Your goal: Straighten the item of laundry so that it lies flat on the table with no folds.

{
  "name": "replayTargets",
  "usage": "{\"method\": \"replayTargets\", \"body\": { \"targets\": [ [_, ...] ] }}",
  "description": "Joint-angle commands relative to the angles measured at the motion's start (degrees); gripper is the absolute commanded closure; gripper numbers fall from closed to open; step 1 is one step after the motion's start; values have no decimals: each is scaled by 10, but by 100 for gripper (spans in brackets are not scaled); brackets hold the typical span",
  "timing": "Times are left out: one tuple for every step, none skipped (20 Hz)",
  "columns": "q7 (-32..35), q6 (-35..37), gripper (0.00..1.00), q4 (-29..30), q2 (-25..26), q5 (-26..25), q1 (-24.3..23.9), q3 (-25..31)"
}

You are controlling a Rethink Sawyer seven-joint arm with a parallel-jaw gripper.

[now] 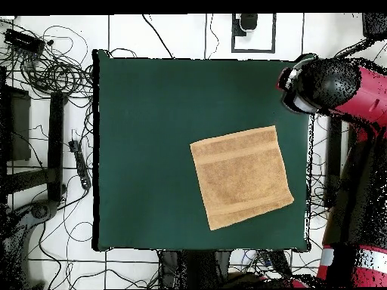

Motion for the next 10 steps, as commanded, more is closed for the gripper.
{"method": "replayTargets", "body": {
  "targets": [
    [-23, 15, 0, 117, 19, 8, 20, 47],
    [-21, 15, 0, 117, 19, 8, 20, 46],
    [-19, 15, 0, 116, 19, 8, 21, 45],
    [-19, 15, 0, 115, 20, 7, 21, 45],
    [-17, 9, 0, 115, 20, 5, 22, 44],
    [-20, 8, 0, 113, 22, 4, 22, 45],
    [-20, 7, 0, 113, 22, 3, 23, 45],
    [-20, 5, 0, 113, 23, 2, 23, 45],
    [-21, 2, 0, 114, 23, 3, 22, 47],
    [-28, 5, 0, 114, 23, 2, 22, 48]
  ]
}}
